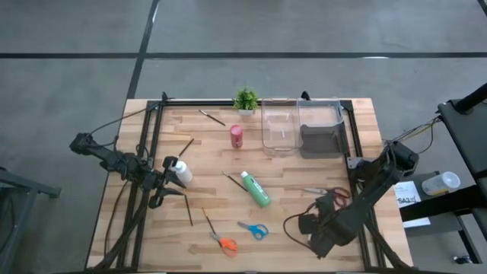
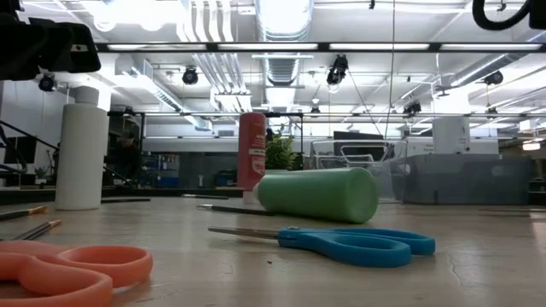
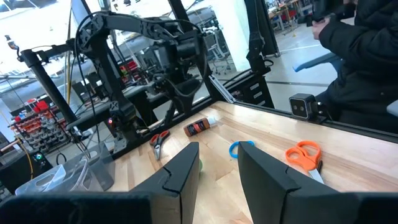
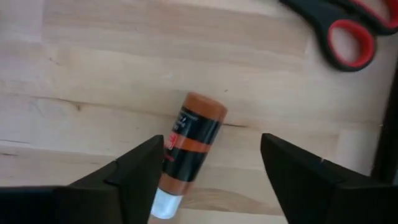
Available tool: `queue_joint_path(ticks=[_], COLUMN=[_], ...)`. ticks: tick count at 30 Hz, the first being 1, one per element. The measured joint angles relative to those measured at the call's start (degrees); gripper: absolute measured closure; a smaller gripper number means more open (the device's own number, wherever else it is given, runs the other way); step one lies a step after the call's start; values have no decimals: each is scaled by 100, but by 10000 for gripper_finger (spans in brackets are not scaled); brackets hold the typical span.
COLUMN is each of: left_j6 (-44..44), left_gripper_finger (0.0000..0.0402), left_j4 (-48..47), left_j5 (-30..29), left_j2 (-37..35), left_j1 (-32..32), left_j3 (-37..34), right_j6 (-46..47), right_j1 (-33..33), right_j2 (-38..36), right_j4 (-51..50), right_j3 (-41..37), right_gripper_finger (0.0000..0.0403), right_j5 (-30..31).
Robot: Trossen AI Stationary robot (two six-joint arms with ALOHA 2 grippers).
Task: Pick & Place Paint Supplies
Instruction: Put the orange paint bottle into the right transparent bin
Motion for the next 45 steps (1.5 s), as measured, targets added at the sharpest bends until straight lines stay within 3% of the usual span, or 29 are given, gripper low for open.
queue_joint_path(ticks=[8,45], left_j6=[0,1], left_gripper_finger=[284,284], left_j4=[-2,-1], left_j5=[1,1], left_j2=[0,0], left_j1=[1,2], left_j3=[-2,-1], right_j6=[170,301], right_j1=[-33,-153], right_j2=[475,721], right_j4=[30,1061], right_j3=[128,-661], right_gripper_finger=[89,93], right_j5=[-245,-113])
